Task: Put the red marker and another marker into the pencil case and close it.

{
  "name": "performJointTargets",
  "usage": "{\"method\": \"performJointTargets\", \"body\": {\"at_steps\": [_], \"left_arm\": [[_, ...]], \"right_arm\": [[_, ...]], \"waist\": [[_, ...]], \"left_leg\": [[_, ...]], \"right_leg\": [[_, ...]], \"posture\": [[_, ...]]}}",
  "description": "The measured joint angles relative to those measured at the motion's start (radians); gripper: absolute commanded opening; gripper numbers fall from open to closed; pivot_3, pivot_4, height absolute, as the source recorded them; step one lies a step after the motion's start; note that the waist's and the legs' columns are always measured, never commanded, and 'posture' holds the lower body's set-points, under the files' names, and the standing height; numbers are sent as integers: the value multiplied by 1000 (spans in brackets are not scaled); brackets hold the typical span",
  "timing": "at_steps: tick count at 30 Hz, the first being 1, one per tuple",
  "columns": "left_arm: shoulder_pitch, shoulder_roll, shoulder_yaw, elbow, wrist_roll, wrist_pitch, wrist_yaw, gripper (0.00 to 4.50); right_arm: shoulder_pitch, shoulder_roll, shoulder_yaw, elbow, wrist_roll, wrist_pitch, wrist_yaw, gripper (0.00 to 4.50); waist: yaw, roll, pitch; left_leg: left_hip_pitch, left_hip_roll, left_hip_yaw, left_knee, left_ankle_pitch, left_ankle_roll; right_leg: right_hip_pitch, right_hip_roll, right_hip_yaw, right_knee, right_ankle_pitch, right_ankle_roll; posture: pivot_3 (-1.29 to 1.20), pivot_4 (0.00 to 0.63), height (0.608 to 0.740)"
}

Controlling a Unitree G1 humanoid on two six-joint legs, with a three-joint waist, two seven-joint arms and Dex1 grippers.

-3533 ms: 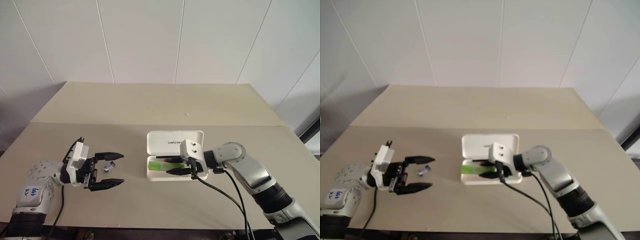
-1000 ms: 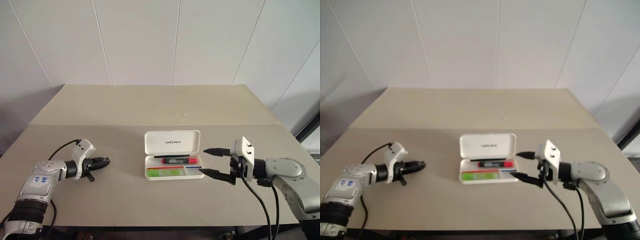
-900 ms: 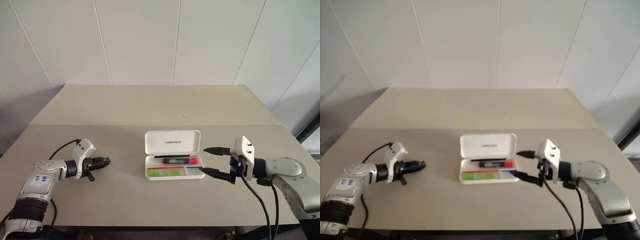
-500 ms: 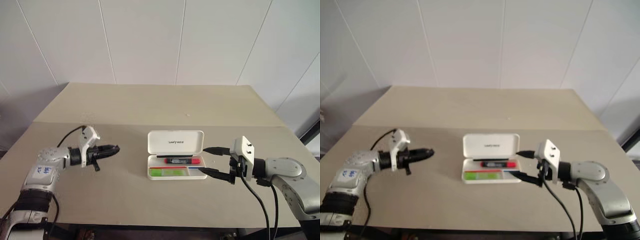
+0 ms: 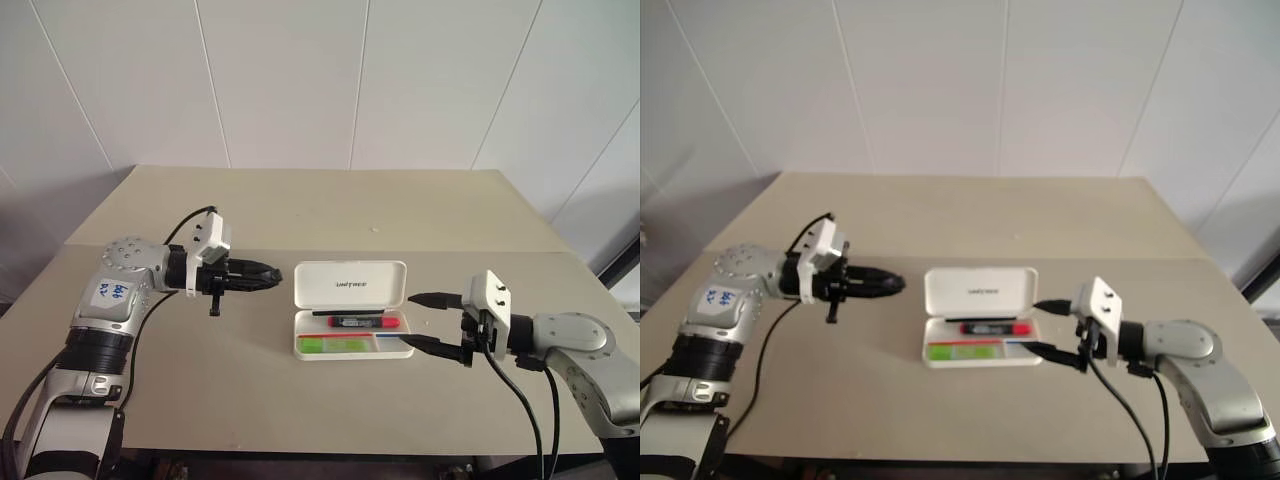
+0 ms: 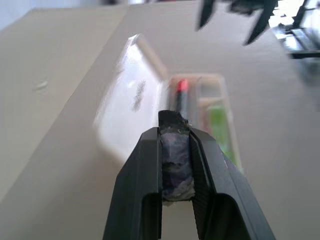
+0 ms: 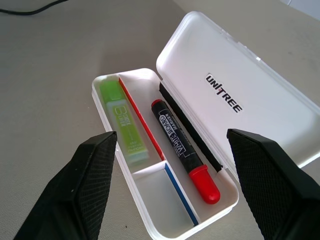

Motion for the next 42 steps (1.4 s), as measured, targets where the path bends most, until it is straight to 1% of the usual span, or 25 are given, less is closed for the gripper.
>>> {"method": "performJointTargets", "body": {"at_steps": [2,6,9,15,20,24,28,32,35,39,42], "left_arm": [[-37,-54,-21,0,-6,5,-3,387],[-71,-110,-62,4,-5,6,-28,387],[-81,-146,-105,17,10,5,-36,387],[-172,-235,-194,161,123,-59,0,387],[-225,-327,-251,321,224,-127,59,387],[-260,-395,-278,367,271,-141,89,387],[-299,-476,-294,397,291,-107,125,387],[-309,-515,-318,432,331,-79,163,387],[-314,-545,-346,452,377,3,220,387],[-315,-562,-361,452,410,81,253,387],[-311,-566,-368,412,416,129,257,387]], "right_arm": [[0,-1,-14,-1,1,0,0,4500],[32,-6,-31,-7,9,1,0,4500],[73,-17,-67,-17,31,2,9,4500],[179,-50,-175,-37,91,-21,84,4500],[261,-83,-284,23,118,-83,171,4500],[340,-111,-349,65,123,-123,243,4500],[361,-114,-374,79,120,-133,242,4500],[371,-113,-374,60,120,-128,211,4500],[388,-110,-374,31,121,-124,182,4500],[408,-109,-375,8,127,-120,164,4500],[421,-109,-377,2,132,-110,153,4500]], "waist": [[1,0,0],[-3,0,0],[-2,0,0],[1,-1,1],[1,-2,1],[0,-2,1],[-3,-3,2],[-3,-3,2],[-1,-3,2],[0,-3,2],[0,-3,2]], "left_leg": [[0,0,0,1,0,0],[0,0,0,0,0,0],[0,0,0,0,0,0],[0,-1,0,3,0,0],[0,-2,0,2,0,0],[0,-2,0,1,0,1],[0,-2,2,2,-1,1],[1,-2,2,2,0,1],[0,-3,2,3,0,1],[0,-3,1,2,0,1],[0,-3,1,1,0,1]], "right_leg": [[0,0,0,0,0,1],[0,0,0,0,0,1],[0,0,0,0,0,1],[2,0,1,-1,1,3],[2,0,1,-2,1,3],[2,0,2,-2,0,4],[2,0,3,-2,0,5],[2,1,3,-2,0,5],[2,0,3,-2,0,5],[2,0,4,-2,0,6],[2,0,4,-2,0,6]], "posture": [[0,150,740],[0,150,740],[0,150,740],[0,150,740],[0,150,740],[0,150,740],[0,150,740],[0,150,740],[0,150,740],[0,150,740],[0,150,740]]}}
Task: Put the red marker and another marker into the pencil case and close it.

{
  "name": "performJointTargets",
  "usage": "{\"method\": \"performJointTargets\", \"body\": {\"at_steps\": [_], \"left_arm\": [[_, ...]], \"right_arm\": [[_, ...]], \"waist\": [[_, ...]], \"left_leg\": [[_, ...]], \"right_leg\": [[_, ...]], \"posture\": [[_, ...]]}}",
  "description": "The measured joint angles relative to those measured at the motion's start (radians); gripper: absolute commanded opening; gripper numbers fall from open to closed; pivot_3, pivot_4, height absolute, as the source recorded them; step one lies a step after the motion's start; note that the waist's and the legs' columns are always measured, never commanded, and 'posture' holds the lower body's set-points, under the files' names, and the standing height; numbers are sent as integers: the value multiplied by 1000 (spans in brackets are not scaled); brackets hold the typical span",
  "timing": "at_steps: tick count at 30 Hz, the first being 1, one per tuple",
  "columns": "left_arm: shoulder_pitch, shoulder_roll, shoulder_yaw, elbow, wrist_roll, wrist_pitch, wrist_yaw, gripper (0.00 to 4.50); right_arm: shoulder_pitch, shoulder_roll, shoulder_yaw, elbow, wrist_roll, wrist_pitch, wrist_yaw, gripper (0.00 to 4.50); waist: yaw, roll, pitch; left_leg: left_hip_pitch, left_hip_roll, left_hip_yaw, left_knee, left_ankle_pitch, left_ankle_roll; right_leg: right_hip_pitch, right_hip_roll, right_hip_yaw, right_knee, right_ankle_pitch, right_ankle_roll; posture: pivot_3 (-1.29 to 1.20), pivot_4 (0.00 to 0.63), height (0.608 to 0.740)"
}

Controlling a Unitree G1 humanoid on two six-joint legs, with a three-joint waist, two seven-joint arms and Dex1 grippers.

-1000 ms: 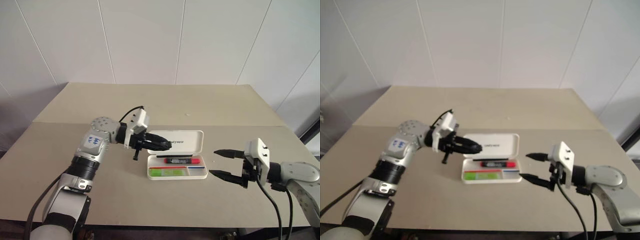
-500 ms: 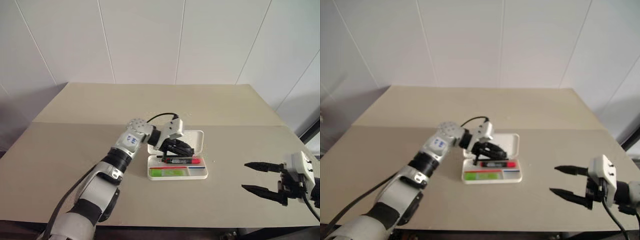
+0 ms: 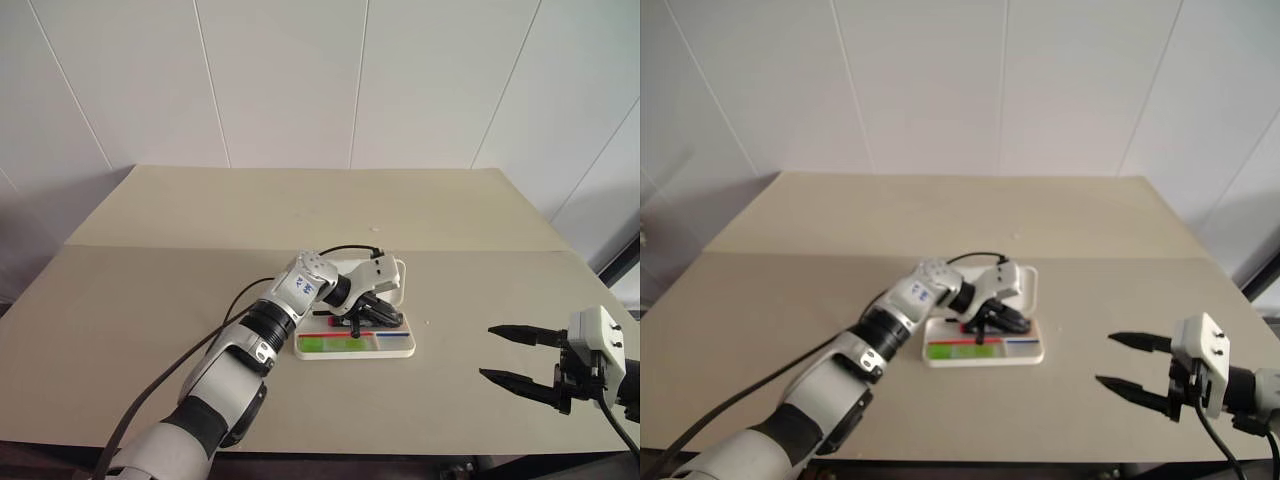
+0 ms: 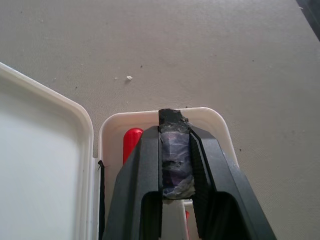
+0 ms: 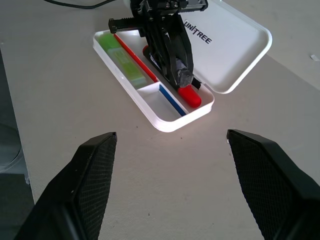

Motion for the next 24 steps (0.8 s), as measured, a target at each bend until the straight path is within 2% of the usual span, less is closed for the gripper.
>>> {"method": "performJointTargets", "body": {"at_steps": [11,20,22,24], "left_arm": [[64,18,-28,-203,2,181,-3,387],[94,46,-61,-287,2,224,0,387],[94,47,-64,-287,2,223,2,1117],[94,47,-69,-287,2,222,4,1659]], "right_arm": [[-10,0,0,-13,12,10,-38,4500],[-21,0,1,-12,13,11,-42,4500],[-26,0,3,-12,13,11,-44,4500],[-26,0,4,-12,13,11,-48,4500]], "waist": [[-1,0,0],[0,0,0],[0,0,0],[0,0,0]], "left_leg": [[0,0,0,1,0,0],[1,0,0,1,0,0],[1,0,0,1,0,0],[1,0,0,1,0,0]], "right_leg": [[0,0,0,1,0,0],[0,0,0,1,0,0],[0,0,0,1,0,0],[0,0,0,1,0,0]], "posture": [[0,150,740],[0,150,740],[0,150,740],[0,150,740]]}}
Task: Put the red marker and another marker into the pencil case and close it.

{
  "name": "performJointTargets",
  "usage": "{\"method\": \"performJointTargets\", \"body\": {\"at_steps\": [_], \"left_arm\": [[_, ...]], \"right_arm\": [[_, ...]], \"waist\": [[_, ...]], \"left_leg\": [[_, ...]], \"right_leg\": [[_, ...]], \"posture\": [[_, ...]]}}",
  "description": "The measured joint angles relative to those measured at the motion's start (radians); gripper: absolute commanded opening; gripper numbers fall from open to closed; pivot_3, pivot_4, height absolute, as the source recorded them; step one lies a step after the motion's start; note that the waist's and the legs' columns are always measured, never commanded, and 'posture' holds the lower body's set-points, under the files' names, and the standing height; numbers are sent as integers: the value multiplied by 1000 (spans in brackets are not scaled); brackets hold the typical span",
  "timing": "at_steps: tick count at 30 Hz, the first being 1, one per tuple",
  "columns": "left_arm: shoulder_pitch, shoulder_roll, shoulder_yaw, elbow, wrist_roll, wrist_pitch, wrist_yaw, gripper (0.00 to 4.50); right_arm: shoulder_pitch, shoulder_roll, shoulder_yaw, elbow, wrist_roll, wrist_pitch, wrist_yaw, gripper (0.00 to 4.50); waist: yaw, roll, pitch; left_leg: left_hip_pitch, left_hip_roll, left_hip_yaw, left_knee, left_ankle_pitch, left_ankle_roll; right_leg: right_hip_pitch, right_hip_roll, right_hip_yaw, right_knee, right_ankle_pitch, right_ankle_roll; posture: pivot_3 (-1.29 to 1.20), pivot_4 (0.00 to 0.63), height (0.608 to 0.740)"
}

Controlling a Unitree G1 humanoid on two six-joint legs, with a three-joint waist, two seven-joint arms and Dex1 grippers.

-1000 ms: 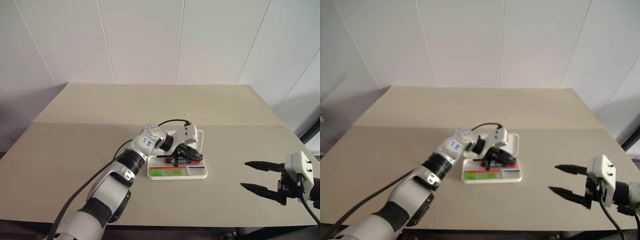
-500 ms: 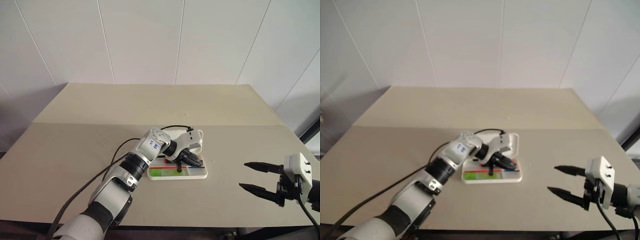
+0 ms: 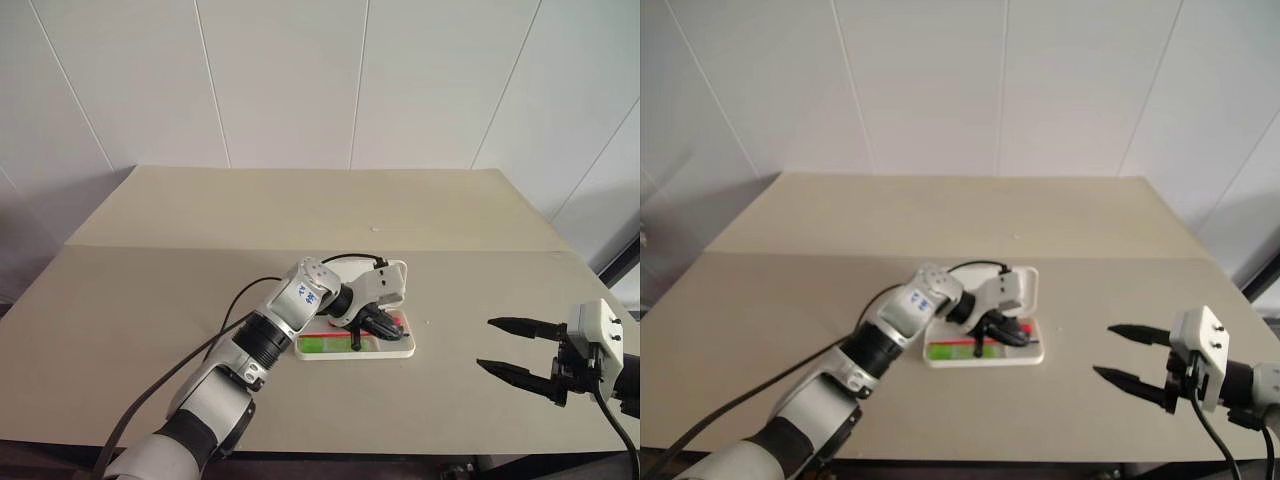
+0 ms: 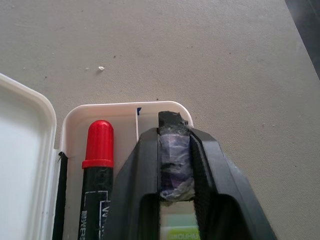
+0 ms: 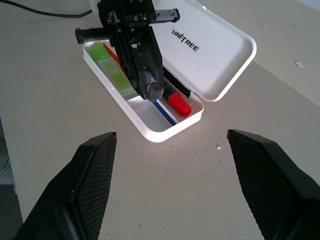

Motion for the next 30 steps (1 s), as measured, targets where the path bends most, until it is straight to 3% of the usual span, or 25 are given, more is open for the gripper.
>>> {"method": "performJointTargets", "body": {"at_steps": [8,9,19,24,30], "left_arm": [[0,0,-5,25,0,-32,6,4366],[0,0,-9,32,0,-33,7,4486],[0,5,-1,28,-9,-62,5,4486],[9,43,91,-65,-78,-129,-4,4486],[85,154,243,-232,-222,-233,-74,4486]], "right_arm": [[1,0,0,0,0,5,-15,4500],[2,0,0,0,0,6,-16,4500],[-3,0,2,0,-1,15,-23,4500],[-10,0,6,-1,4,18,-21,4500],[-16,0,7,-1,27,21,7,4500]], "waist": [[0,0,0],[0,0,0],[0,0,0],[-2,0,0],[-2,1,0]], "left_leg": [[0,0,0,0,0,0],[0,0,0,0,0,0],[0,0,0,1,0,0],[1,0,0,0,0,0],[2,0,1,1,0,0]], "right_leg": [[0,0,0,0,0,0],[0,0,0,1,0,0],[0,0,0,1,0,0],[0,0,1,2,0,0],[0,0,1,3,0,0]], "posture": [[0,150,740],[0,150,740],[0,150,740],[0,150,740],[0,150,740]]}}
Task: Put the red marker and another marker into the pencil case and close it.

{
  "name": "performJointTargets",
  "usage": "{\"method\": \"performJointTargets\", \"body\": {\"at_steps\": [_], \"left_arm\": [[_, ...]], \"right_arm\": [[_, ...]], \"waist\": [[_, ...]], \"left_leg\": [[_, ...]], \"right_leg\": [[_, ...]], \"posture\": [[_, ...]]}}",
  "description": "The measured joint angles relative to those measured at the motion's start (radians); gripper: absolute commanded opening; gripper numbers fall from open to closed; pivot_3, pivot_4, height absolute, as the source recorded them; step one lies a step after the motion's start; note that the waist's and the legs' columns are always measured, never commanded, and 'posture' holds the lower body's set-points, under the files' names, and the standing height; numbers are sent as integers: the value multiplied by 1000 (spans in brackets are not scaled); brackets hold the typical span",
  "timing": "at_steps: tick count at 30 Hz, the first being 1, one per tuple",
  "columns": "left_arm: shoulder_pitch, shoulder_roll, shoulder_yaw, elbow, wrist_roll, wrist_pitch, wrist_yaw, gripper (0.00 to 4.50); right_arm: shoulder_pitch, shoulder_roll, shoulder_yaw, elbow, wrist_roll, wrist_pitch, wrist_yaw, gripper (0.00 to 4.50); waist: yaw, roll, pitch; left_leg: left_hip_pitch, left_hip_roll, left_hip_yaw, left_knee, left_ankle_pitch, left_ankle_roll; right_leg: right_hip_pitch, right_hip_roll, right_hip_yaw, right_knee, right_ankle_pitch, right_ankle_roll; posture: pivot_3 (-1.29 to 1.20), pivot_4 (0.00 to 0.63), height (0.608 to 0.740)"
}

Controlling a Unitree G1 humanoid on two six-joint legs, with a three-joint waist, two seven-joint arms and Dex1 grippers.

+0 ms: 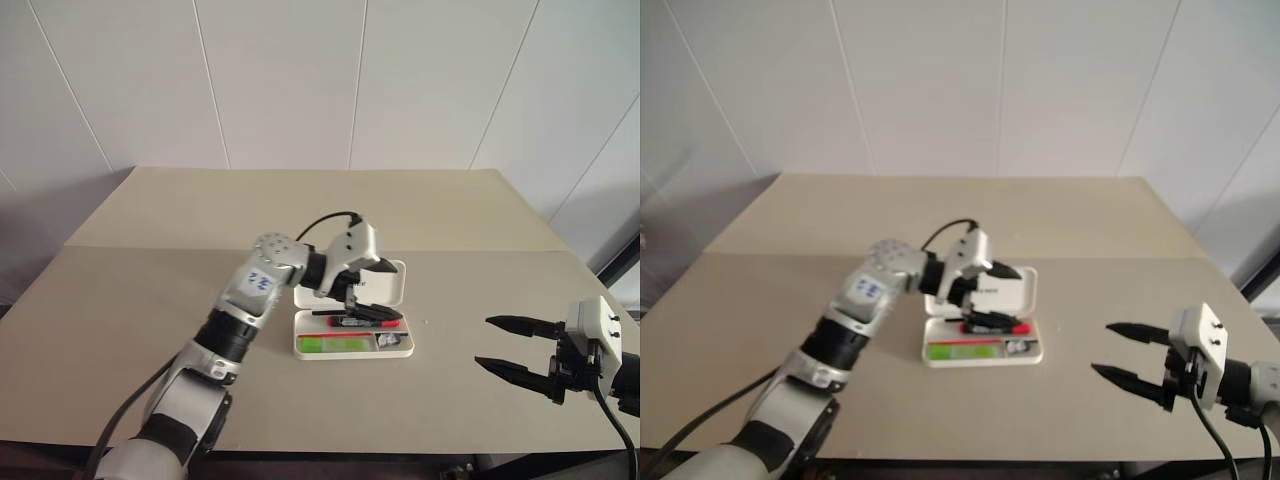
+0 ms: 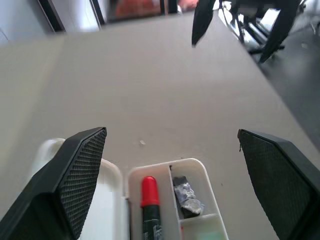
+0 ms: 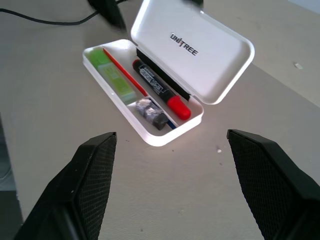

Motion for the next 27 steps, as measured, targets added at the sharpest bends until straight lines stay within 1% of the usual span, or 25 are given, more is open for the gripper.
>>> {"method": "performJointTargets", "body": {"at_steps": [3,6,7,10,11,13,15,20,21,27], "left_arm": [[47,42,79,-88,-93,11,-16,4486],[56,105,144,-136,-137,18,-4,4486],[60,127,162,-136,-141,18,-1,4298],[89,184,187,-124,-146,9,3,3584],[101,198,198,-111,-148,2,4,3184],[110,218,221,-59,-159,-16,0,2534],[113,250,257,16,-178,-33,-25,1815],[113,297,300,132,-239,-20,-88,162],[113,304,300,156,-241,-20,-97,26],[72,310,299,305,-245,-31,-137,26]], "right_arm": [[-29,0,1,5,1,0,6,4500],[-54,-1,5,14,2,0,19,4500],[-59,-1,6,22,2,0,23,4500],[-100,-1,30,51,1,0,37,4500],[-120,-1,42,60,2,-2,45,4500],[-167,2,55,85,13,-1,56,4500],[-221,5,72,112,30,-2,73,4500],[-267,6,117,176,21,-11,100,4500],[-272,8,124,180,20,-13,103,4500],[-306,12,149,196,16,-27,109,4500]], "waist": [[1,0,0],[1,0,0],[1,0,0],[0,0,0],[-1,0,0],[-3,0,0],[-4,0,0],[2,0,0],[2,0,0],[0,0,0]], "left_leg": [[0,0,0,2,0,0],[1,0,0,3,0,0],[2,0,0,3,0,0],[2,0,0,4,0,0],[2,0,0,4,0,0],[2,0,0,5,0,0],[2,1,0,4,0,0],[1,0,-1,4,0,0],[1,0,-1,4,0,0],[1,0,-1,4,0,0]], "right_leg": [[0,0,0,1,0,0],[2,0,0,1,0,0],[2,0,0,1,0,0],[3,0,0,1,1,0],[3,0,0,1,1,0],[3,0,0,1,1,0],[3,1,-1,1,1,0],[3,0,-1,0,1,0],[3,0,-1,0,1,0],[2,0,-2,1,1,0]], "posture": [[0,150,740],[0,150,740],[0,150,740],[0,150,740],[0,150,740],[0,150,740],[0,150,740],[0,150,740],[0,150,740],[0,150,740]]}}
